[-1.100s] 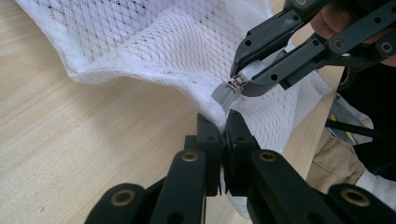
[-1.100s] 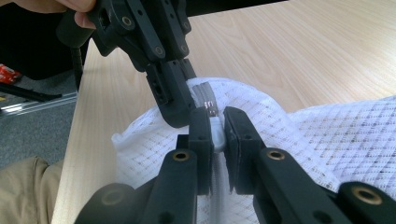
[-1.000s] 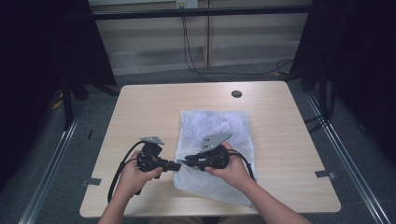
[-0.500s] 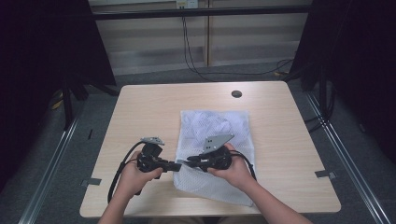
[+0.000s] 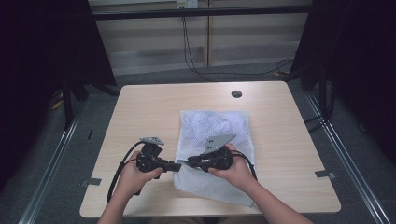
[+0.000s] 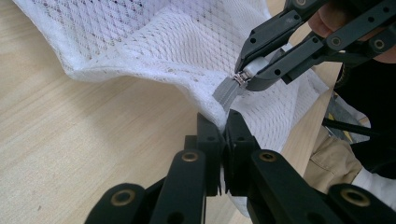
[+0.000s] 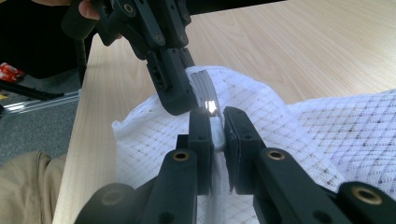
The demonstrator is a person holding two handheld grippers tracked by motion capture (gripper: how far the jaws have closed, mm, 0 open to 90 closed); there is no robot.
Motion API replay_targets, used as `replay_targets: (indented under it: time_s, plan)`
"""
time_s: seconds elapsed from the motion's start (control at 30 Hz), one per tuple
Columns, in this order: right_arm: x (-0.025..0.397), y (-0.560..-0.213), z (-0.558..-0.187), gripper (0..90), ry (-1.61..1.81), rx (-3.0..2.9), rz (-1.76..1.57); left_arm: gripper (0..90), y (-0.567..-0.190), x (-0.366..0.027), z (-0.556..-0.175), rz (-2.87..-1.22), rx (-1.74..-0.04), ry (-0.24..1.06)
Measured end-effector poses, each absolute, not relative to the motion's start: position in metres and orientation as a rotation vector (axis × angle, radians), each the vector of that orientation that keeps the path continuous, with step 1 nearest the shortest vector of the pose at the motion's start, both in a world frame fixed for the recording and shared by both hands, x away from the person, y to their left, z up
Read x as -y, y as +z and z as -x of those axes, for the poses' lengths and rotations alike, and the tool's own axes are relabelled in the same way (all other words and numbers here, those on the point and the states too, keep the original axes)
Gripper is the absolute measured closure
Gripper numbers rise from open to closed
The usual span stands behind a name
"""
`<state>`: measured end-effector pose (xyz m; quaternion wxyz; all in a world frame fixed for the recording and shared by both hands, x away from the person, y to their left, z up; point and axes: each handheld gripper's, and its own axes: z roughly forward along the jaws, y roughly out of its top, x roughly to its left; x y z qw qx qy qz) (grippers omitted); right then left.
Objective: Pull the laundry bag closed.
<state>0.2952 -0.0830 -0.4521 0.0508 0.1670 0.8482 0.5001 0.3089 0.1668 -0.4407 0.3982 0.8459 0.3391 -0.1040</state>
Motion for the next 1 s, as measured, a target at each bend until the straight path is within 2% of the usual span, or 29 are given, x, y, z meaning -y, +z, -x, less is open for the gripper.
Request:
replay_targets:
  time_s: [1.0]
  plan:
    - [0.0921,-0.4531,-0.2951,81.9,1.516,-2.580,-0.505,87.1,-0.4379,-0.1681,-0.3087,-2.150,-0.849,-0.259]
